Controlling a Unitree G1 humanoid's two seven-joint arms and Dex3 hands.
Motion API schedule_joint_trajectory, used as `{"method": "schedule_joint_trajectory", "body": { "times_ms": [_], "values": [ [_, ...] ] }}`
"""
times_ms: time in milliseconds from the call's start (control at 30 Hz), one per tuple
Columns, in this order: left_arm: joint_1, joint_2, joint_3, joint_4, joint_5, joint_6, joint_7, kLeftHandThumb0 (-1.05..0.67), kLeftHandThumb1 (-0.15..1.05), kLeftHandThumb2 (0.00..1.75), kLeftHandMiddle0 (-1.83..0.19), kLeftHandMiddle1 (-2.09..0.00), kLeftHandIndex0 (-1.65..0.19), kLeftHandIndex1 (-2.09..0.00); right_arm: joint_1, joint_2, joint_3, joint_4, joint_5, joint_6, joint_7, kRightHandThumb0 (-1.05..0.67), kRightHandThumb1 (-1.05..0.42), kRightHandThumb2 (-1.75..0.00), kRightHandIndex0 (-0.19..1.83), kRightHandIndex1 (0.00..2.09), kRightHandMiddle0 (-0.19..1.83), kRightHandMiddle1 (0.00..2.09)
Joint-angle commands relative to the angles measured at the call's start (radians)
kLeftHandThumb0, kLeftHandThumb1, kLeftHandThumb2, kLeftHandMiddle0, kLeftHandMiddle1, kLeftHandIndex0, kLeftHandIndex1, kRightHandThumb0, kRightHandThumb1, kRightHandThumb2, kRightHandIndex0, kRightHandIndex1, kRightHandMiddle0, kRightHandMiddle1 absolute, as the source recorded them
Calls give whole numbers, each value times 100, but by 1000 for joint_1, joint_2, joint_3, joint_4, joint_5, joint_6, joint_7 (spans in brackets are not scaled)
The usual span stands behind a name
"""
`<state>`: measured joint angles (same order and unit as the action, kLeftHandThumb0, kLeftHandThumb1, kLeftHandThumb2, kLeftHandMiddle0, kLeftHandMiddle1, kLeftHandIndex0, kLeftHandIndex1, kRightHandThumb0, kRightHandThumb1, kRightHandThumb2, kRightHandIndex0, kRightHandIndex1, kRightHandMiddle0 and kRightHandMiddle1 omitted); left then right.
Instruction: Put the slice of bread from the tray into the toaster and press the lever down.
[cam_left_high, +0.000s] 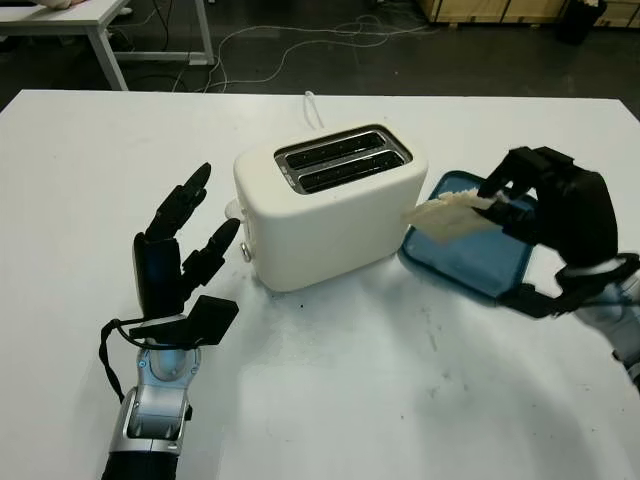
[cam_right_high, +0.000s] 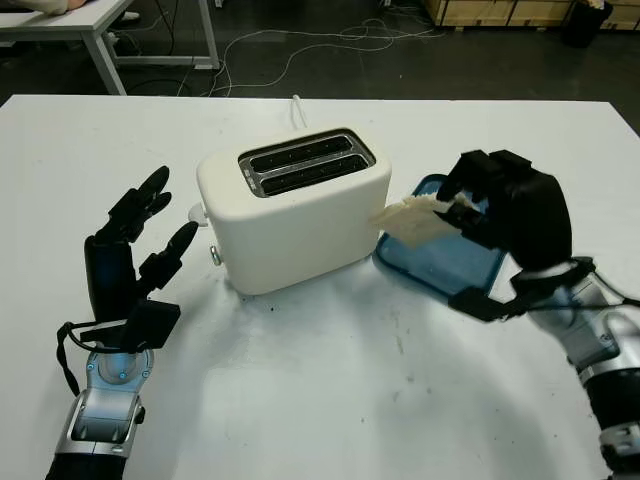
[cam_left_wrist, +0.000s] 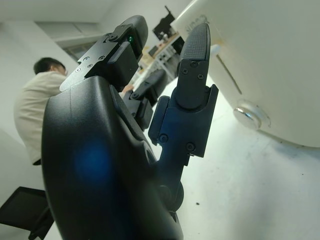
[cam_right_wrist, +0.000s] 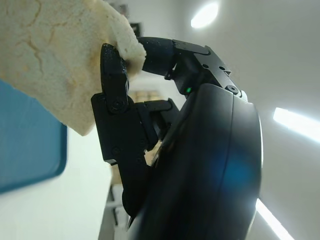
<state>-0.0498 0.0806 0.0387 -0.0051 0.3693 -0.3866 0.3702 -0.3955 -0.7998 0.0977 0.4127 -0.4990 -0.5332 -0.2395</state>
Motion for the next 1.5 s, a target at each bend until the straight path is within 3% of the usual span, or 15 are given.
{"method": "schedule_joint_trajectory", "body": {
  "times_ms": [0,33,100,133,167,200,233,333,400,533,800,1033,1200,1333,1467],
  "values": [
    [-5,3,4,3,-5,-14,0,-48,92,18,-51,-50,-61,0,-42,-21,-22,-4,70,50,128,-36,-92,-39,69,175,67,128],
    [-5,4,4,1,-6,-10,-2,-49,92,18,-51,-50,-61,0,-62,-26,-29,-4,105,93,214,-36,-92,-40,67,175,62,136],
    [-2,5,4,-4,-7,-3,-7,-50,92,19,-49,-49,-60,0,-105,-39,-40,8,173,148,367,-37,-92,-40,61,175,61,132],
    [-2,7,4,-2,-6,-6,-7,-50,92,19,-49,-49,-60,0,-133,-44,-48,26,217,164,447,-35,-92,-40,59,175,61,128],
    [-3,9,4,1,-5,-10,-7,-50,92,20,-49,-50,-60,0,-164,-45,-56,54,263,168,520,-33,-92,-39,59,160,65,109],
    [-3,10,4,2,-5,-11,-7,-50,92,20,-49,-50,-60,0,-202,-48,-64,92,305,171,595,-30,-92,-39,58,160,68,101],
    [-3,10,3,3,-8,-12,-8,-51,92,20,-49,-50,-60,0,-238,-50,-71,135,337,164,655,-29,-92,-38,57,163,68,102],
    [-2,6,4,2,-10,-7,-8,-50,92,19,-50,-50,-60,0,-338,-64,-73,243,365,155,774,-33,-92,-37,60,167,58,147],
    [-2,8,4,2,-2,-6,-5,-51,92,19,-50,-50,-61,0,-416,-71,-70,317,380,170,865,-32,-92,-37,62,173,55,162],
    [-1,13,4,1,2,-6,-7,-51,92,20,-49,-50,-60,0,-547,-69,-72,385,395,276,988,-23,-92,-35,63,174,48,169],
    [2,10,5,-4,-4,-3,-12,-49,92,19,-48,-50,-60,0,-735,-72,-48,402,356,399,1082,-34,-92,-32,66,175,47,174],
    [2,13,8,6,-5,-15,-8,-48,92,19,-49,-51,-61,0,-810,-34,-77,338,397,515,1079,-36,-92,-25,71,175,54,171],
    [4,11,7,0,1,-6,-6,-48,92,19,-49,-52,-61,0,-821,13,-84,196,415,675,1058,-49,-92,-13,84,175,69,166],
    [6,9,7,-5,4,-1,-5,-48,92,19,-49,-52,-61,0,-826,60,-88,82,460,796,1088,-40,-92,-15,87,175,69,172],
    [5,9,6,-2,1,-6,-7,-47,92,19,-50,-52,-60,0,-818,85,-87,38,476,805,1085,-33,-92,-19,91,174,76,169]
  ]
}}
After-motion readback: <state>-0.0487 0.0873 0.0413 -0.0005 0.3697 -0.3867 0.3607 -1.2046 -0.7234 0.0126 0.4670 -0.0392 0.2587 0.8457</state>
